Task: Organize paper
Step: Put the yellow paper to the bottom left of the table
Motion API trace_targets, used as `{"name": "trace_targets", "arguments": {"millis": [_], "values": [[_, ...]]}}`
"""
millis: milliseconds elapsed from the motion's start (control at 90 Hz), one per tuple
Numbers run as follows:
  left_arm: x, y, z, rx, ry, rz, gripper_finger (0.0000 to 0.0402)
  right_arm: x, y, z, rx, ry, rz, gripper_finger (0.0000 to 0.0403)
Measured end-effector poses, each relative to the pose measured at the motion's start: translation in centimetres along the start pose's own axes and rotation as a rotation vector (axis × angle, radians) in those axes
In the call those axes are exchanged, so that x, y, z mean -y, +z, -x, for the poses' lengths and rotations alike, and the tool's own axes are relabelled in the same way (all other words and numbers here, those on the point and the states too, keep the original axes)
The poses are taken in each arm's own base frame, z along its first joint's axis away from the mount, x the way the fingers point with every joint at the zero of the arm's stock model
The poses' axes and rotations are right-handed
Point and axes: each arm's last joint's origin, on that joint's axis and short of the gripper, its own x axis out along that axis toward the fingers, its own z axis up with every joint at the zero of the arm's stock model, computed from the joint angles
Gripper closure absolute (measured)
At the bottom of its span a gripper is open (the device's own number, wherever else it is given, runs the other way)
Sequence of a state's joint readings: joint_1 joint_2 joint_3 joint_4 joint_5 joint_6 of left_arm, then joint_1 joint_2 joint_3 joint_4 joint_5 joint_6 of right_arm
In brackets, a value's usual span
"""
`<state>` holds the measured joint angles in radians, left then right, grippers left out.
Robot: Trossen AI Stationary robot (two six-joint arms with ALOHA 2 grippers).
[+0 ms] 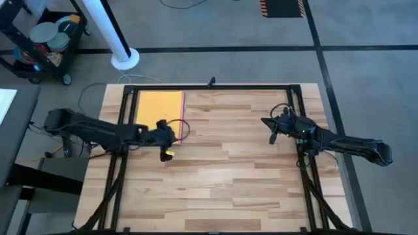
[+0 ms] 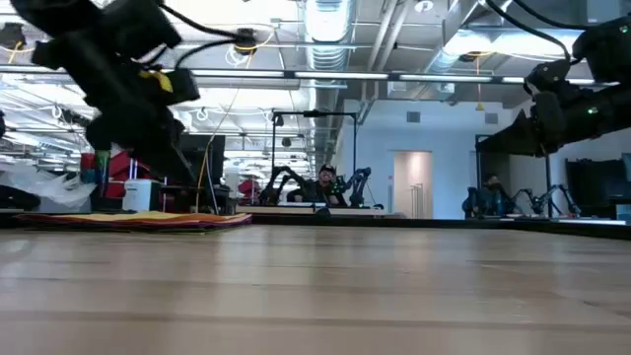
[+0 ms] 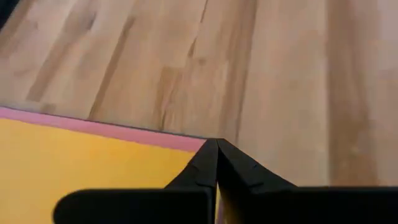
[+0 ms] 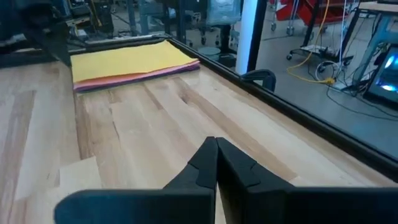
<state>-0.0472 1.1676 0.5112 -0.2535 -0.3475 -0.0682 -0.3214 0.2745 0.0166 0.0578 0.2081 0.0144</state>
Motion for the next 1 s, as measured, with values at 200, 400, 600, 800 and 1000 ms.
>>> {"name": "trace_targets", "arguments": {"millis": [200, 400, 600, 800, 1000], "values": [[0.9, 1.5, -1.1, -0.068, 0.003, -0.074, 0.0397, 0.0, -0.2, 0.0, -0.019, 0.0, 0.004, 0.0397], [1.5, 1.7, -1.2, -0.201, -0.014, -0.105, 0.0346, 0.0, -0.2, 0.0, -0.027, 0.0, 0.002, 0.0355], [2.0, 0.9, -2.0, -0.291, 0.03, -0.106, 0.0296, 0.0, -0.2, 0.0, -0.029, -0.001, 0.003, 0.0337], [2.1, 0.4, -3.1, -0.319, 0.15, -0.125, 0.0271, 0.0, -0.2, 0.0, -0.03, -0.002, 0.003, 0.0337], [2.1, 0.4, -3.2, -0.32, 0.164, -0.098, 0.0273, 0.0, -0.2, 0.0, -0.03, -0.003, 0.003, 0.0337]]}}
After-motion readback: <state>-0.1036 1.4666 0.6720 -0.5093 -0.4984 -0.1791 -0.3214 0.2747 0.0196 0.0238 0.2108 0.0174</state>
